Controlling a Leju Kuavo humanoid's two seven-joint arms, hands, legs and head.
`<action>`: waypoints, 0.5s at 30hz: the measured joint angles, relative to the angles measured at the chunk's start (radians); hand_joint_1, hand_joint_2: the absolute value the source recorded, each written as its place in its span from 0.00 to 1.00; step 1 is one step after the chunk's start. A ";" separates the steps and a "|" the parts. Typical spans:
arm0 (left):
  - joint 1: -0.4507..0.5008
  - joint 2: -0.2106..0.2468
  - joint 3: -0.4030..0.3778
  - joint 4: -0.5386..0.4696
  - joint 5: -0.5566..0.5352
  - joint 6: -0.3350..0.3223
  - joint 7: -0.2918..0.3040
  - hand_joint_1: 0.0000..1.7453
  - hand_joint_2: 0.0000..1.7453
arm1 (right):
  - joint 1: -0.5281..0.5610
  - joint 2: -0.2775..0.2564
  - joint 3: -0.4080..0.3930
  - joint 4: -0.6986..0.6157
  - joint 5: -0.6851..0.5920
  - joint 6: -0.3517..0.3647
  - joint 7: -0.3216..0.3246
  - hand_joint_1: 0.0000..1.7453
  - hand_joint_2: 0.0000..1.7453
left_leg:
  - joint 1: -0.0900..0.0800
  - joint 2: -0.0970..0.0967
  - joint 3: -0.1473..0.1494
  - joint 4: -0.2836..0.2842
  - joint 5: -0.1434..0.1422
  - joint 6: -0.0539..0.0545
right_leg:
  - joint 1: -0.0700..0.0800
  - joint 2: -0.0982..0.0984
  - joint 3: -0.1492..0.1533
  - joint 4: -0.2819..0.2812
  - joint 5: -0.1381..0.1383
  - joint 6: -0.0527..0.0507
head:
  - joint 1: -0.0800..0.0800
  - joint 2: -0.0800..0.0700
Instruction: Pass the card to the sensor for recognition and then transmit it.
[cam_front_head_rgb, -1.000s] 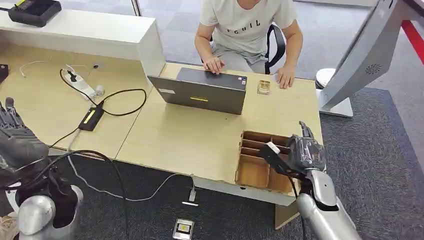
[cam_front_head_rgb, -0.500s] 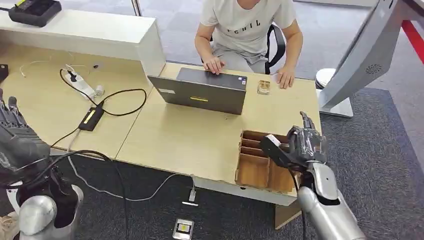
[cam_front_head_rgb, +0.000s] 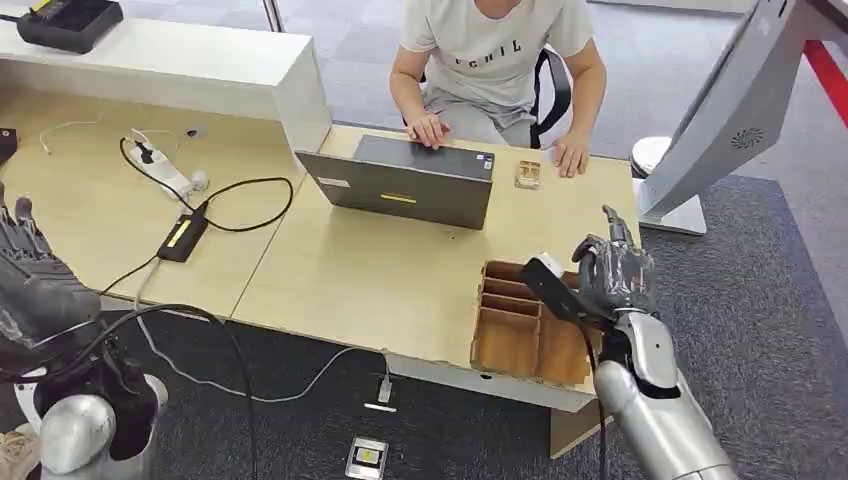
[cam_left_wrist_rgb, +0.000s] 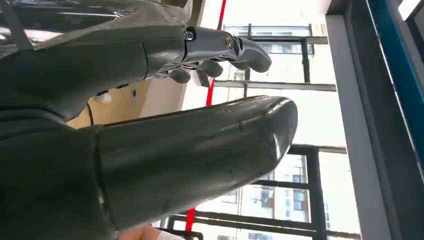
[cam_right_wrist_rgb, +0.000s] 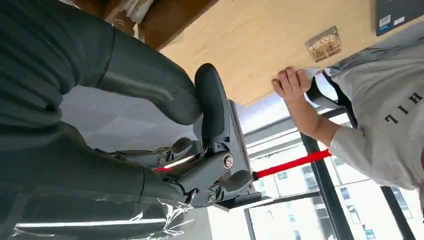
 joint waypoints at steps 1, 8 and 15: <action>0.002 -0.001 0.000 -0.001 0.000 0.000 0.000 0.00 0.00 | -0.004 0.000 0.000 -0.004 -0.005 -0.002 0.000 1.00 1.00 | 0.000 0.000 0.000 0.000 0.000 0.000 | 0.000 0.000 0.000 0.000 0.000 0.000 | 0.000 0.000; 0.011 -0.008 0.004 -0.006 0.000 0.000 -0.009 0.00 0.00 | -0.019 -0.008 -0.008 -0.066 -0.032 -0.001 0.002 1.00 1.00 | 0.000 0.000 0.000 0.000 0.000 0.000 | 0.000 0.000 0.000 0.000 0.000 0.000 | 0.000 0.000; 0.014 -0.024 0.010 -0.014 -0.011 0.000 -0.017 0.00 0.00 | -0.040 -0.007 -0.008 -0.098 -0.039 -0.006 -0.001 1.00 1.00 | 0.000 0.000 0.000 0.000 0.000 0.000 | 0.000 0.000 0.000 0.000 0.000 0.000 | 0.000 0.000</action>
